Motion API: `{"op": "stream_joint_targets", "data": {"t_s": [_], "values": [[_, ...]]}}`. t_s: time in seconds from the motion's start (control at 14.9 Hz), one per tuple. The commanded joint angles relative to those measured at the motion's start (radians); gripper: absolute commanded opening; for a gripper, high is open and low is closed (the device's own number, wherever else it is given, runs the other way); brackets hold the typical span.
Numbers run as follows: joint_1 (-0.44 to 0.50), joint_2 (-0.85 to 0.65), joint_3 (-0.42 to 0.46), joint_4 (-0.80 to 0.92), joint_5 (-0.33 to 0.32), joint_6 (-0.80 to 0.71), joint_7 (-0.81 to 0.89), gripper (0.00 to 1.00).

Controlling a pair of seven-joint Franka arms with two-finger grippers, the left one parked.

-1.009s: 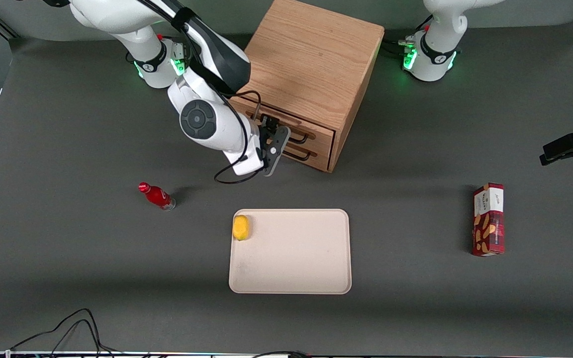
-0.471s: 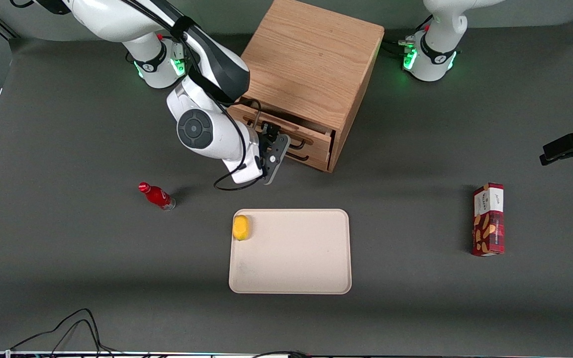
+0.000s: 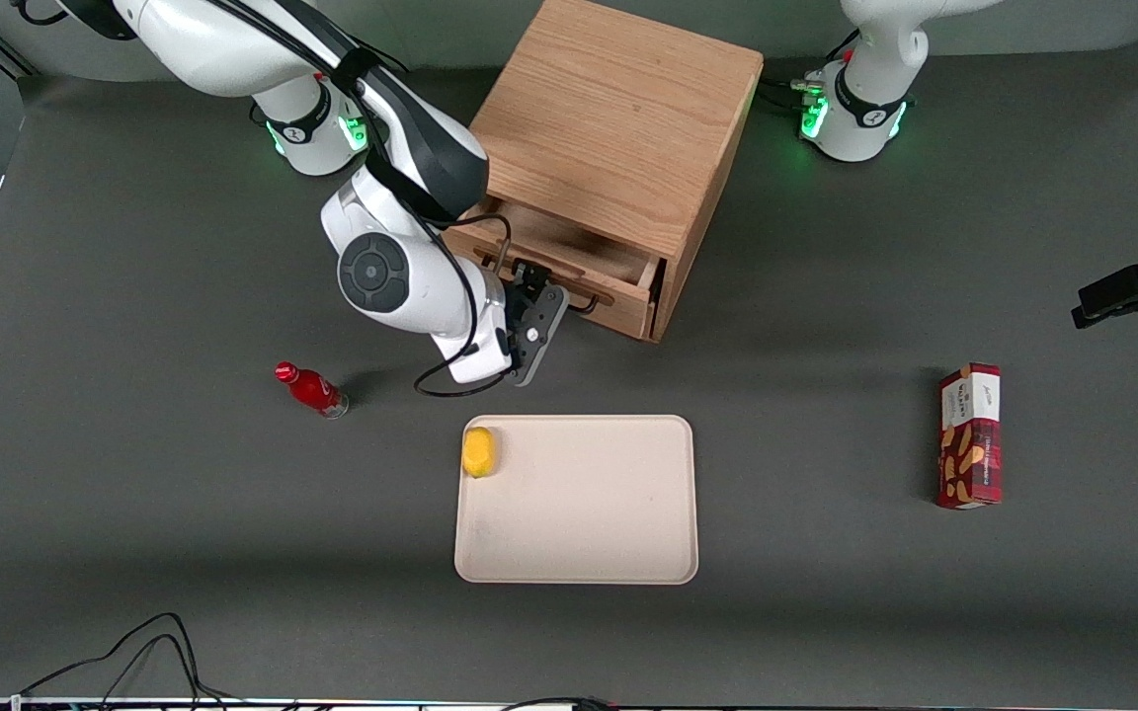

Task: Open upper drawer
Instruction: 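Pull the upper drawer outward by its handle with the right gripper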

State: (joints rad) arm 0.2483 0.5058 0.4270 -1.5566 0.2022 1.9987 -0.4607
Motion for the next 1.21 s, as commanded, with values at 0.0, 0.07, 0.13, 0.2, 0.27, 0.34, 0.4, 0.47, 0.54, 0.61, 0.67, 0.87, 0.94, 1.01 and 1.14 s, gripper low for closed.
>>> {"op": "stream_joint_targets", "data": {"t_s": [0.0,0.07,0.13,0.2,0.27,0.34,0.4,0.47,0.54,0.61,0.67,0.87,0.94,1.01,1.14], "values": [[-0.017,0.026,0.001,0.052,-0.014,-0.027,-0.032,1.0],[-0.018,0.026,0.001,0.056,-0.014,-0.034,-0.032,1.0],[-0.024,0.026,-0.001,0.056,-0.014,-0.038,-0.032,1.0],[-0.029,0.028,-0.001,0.058,-0.015,-0.038,-0.032,1.0],[-0.029,0.034,-0.001,0.066,-0.015,-0.038,-0.032,1.0],[-0.03,0.037,-0.005,0.078,-0.015,-0.04,-0.033,1.0],[-0.03,0.037,-0.005,0.079,-0.024,-0.04,-0.033,1.0],[-0.032,0.039,-0.005,0.081,-0.036,-0.038,-0.035,1.0],[-0.038,0.049,-0.005,0.085,-0.038,-0.038,-0.041,1.0],[-0.043,0.053,-0.005,0.101,-0.04,-0.038,-0.044,1.0],[-0.044,0.063,-0.005,0.107,-0.041,-0.038,-0.044,1.0],[-0.044,0.1,-0.005,0.153,-0.059,-0.04,-0.044,1.0],[-0.046,0.112,-0.005,0.17,-0.06,-0.04,-0.044,1.0],[-0.046,0.118,-0.007,0.179,-0.06,-0.04,-0.042,1.0],[-0.046,0.129,-0.007,0.191,-0.061,-0.04,-0.044,1.0]]}}
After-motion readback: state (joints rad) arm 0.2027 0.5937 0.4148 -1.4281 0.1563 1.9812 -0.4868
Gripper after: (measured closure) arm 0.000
